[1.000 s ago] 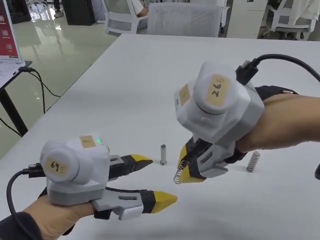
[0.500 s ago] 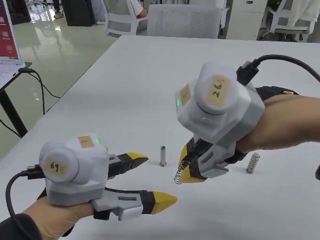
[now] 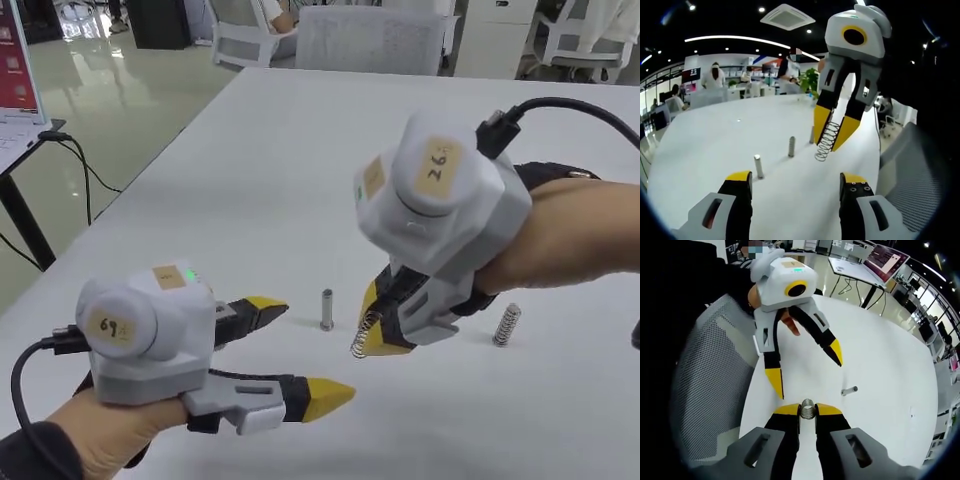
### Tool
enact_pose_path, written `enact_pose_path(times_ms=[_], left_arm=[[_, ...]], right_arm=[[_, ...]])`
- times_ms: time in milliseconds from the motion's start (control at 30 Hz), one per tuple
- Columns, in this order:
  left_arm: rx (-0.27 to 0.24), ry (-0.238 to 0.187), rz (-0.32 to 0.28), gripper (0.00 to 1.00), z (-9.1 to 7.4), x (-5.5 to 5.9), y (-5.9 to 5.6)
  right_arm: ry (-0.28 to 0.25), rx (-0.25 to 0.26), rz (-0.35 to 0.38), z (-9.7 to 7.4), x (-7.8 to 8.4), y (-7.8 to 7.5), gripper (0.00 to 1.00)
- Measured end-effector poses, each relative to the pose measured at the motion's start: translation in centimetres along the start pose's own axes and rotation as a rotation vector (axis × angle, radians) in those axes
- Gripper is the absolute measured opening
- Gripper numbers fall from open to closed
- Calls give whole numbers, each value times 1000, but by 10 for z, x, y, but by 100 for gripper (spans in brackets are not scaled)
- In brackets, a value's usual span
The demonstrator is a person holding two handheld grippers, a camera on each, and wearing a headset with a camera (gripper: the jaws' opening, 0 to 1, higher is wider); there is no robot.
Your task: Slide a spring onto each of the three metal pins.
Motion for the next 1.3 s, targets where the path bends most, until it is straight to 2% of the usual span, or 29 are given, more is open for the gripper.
enact_pose_path(times_ms=[500,733,1300], left_arm=[[0,-6,2,69,1,0,1],[1,-2,-2,69,1,2,1],[3,8,-3,69,3,4,2]], right_arm=[[11,11,5,-2,2,-16,8],[6,24,11,-5,-1,-31,8],[23,32,-8,3,-16,-65,8]])
Point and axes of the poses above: the centre of the closed fingertips' face, and the gripper's own axes: z roughly forward along the fingers, y roughly to its left, x roughly out of its underside, the point moved 5 cm from there along -z, roughly backward along the fingers, and after that the axes turned 6 degrees about y, right-handed, at the moved point
